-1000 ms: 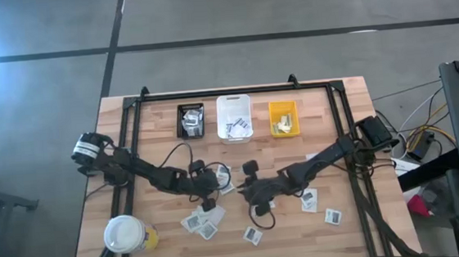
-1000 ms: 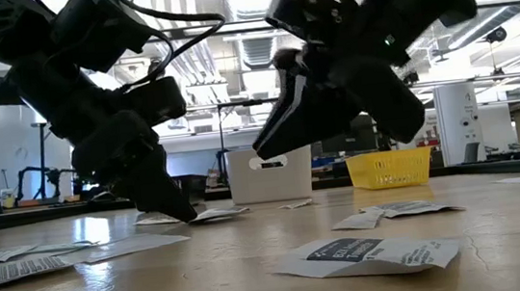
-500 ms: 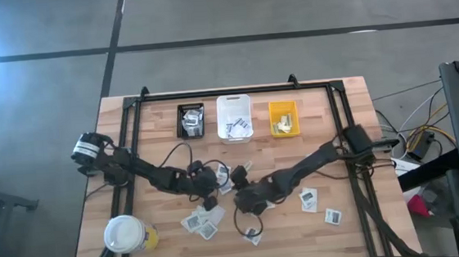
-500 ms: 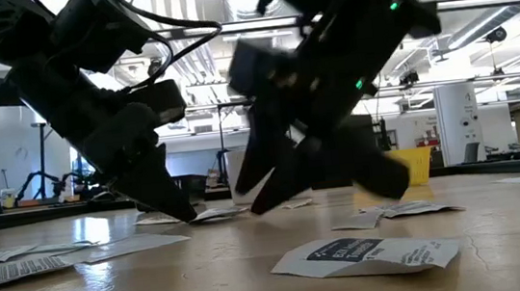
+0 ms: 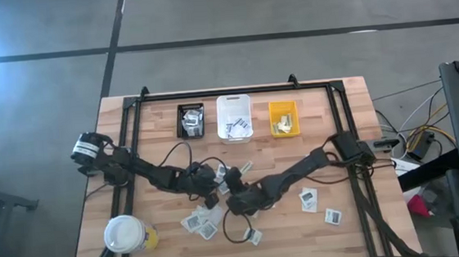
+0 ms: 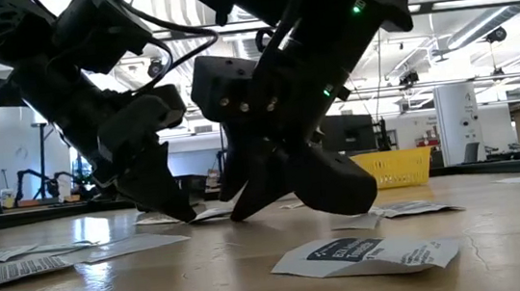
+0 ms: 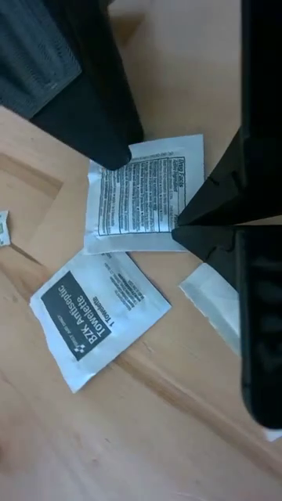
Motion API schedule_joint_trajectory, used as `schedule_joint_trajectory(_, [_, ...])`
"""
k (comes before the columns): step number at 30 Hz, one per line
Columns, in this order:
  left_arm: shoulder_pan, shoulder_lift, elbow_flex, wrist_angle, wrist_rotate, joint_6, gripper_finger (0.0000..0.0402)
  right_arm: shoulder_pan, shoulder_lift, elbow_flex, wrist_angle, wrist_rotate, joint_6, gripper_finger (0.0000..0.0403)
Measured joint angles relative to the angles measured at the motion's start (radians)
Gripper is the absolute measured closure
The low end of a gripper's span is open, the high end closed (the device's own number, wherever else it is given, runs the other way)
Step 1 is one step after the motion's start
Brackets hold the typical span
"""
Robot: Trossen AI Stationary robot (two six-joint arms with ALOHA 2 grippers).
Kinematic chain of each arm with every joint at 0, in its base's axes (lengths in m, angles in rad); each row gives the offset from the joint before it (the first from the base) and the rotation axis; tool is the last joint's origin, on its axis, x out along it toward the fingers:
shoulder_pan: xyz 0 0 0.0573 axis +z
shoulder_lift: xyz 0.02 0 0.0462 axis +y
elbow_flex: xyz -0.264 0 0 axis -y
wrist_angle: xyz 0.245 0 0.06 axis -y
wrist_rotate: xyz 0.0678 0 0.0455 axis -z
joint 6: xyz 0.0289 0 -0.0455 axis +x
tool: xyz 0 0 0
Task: Pick & Place First Aid Supplies
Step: Put the towelette pack into the black basket
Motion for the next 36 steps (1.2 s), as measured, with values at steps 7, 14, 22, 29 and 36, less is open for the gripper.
schedule_joint_trajectory(7, [0.002, 0.0, -0.001, 0.0, 0.027, -0.112, 0.0401, -0.014, 0.002, -0.003, 0.009, 0.046, 0.015, 0.0284])
schedule_joint_trajectory(14, [0.004, 0.0, -0.001, 0.001, 0.048, -0.196, 0.0401, -0.022, 0.002, -0.005, 0.008, 0.087, 0.011, 0.0286])
schedule_joint_trajectory(22, [0.032, 0.001, -0.002, 0.026, 0.134, -0.231, 0.0401, -0.007, 0.005, 0.014, 0.007, 0.09, 0.021, 0.0309])
schedule_joint_trajectory(29, [0.034, 0.003, -0.003, 0.062, 0.171, -0.227, 0.0401, -0.008, 0.005, 0.019, 0.01, 0.087, 0.036, 0.0337])
schedule_joint_trajectory(36, [0.037, -0.005, -0.003, 0.068, 0.173, -0.175, 0.0401, -0.004, 0.005, 0.019, 0.004, 0.079, 0.04, 0.0379])
